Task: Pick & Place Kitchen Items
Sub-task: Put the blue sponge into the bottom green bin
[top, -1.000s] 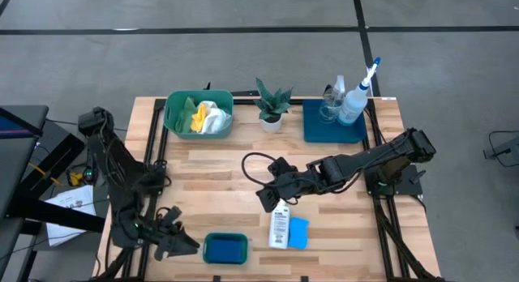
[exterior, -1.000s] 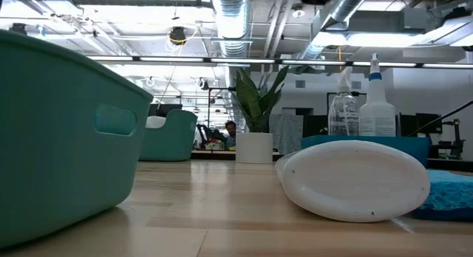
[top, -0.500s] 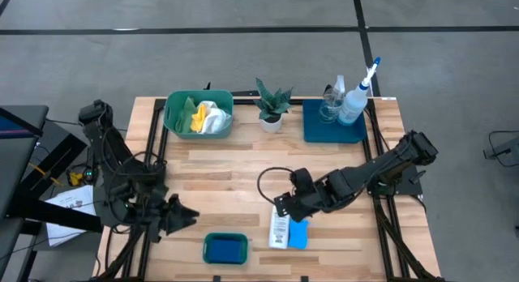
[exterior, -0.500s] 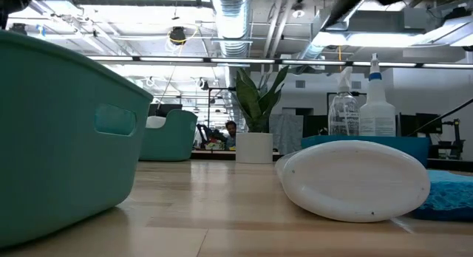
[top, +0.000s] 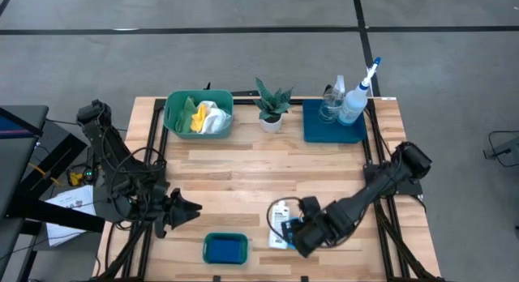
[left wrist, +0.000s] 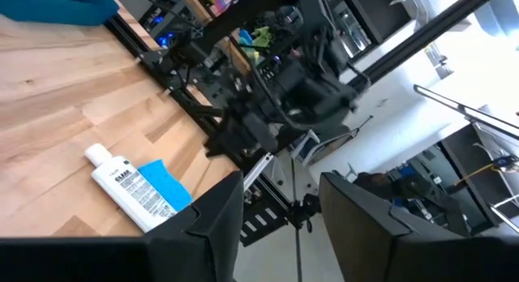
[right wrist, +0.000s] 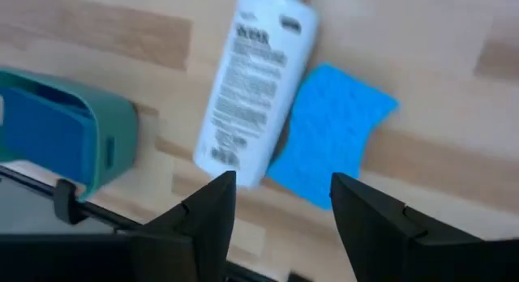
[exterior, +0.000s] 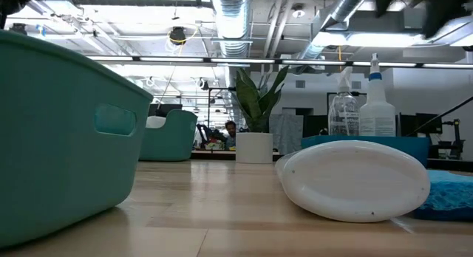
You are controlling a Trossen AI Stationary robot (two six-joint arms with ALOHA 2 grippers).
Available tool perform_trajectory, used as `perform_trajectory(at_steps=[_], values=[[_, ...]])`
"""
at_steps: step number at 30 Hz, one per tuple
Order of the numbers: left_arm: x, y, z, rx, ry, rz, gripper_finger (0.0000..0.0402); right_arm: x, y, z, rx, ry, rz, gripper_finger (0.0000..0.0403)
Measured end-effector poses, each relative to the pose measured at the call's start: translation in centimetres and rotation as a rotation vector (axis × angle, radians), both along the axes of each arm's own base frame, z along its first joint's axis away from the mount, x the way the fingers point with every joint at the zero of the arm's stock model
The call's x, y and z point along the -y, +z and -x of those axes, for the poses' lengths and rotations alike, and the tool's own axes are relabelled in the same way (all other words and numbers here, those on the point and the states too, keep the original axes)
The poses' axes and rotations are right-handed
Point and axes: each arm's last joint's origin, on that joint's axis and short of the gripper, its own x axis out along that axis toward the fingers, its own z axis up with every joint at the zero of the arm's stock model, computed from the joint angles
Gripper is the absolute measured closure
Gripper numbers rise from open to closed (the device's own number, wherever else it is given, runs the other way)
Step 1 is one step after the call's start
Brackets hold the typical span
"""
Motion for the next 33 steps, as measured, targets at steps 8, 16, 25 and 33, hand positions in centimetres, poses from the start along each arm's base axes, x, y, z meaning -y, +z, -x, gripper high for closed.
perform_trajectory(at_steps=[8, 16, 25, 33], values=[[0.0, 0.0, 0.0, 0.001, 0.002, 0.003, 0.0252, -3.2, -0.4, 2.7, -0.027, -0.07, -0.037, 0.0213], [0.0, 0.0, 0.0, 0.002, 0.002, 0.006, 0.0258, -3.9, -1.5, 3.9, -0.051, -0.076, -0.025, 0.0247], [0.0, 0.1, 0.0, 0.005, 0.002, 0.012, 0.0258, -2.9, -5.5, 3.5, -0.025, -0.094, -0.054, 0.0239], [0.0, 0.1, 0.0, 0.005, 0.002, 0.012, 0.0259, -2.0, -8.8, 3.3, 0.006, -0.101, -0.119, 0.0229]])
